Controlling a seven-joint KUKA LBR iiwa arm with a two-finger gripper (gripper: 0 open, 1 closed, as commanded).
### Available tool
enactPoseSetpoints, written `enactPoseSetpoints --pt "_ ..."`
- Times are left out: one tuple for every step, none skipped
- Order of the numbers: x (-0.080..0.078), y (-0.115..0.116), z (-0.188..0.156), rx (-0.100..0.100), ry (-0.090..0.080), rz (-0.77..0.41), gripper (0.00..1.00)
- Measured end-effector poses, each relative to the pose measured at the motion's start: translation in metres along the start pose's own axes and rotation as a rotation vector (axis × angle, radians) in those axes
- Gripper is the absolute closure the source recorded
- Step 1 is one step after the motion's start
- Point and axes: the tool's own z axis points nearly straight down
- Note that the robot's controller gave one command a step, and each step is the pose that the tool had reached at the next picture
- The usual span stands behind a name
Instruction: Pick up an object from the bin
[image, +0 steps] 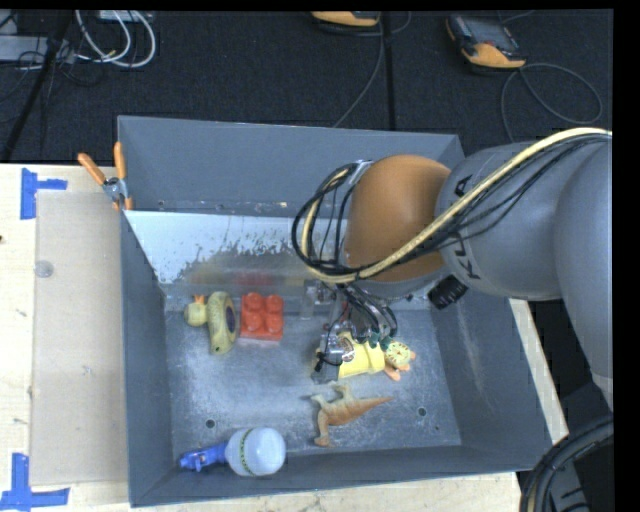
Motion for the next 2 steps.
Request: enactPoseSetpoints --pt "-0.002 0.000 -0.004 -0.001 -0.007 0.001 0.00" --pt "0.002 -0.015 0.008 -0.003 -0.011 -0.081 0.00"
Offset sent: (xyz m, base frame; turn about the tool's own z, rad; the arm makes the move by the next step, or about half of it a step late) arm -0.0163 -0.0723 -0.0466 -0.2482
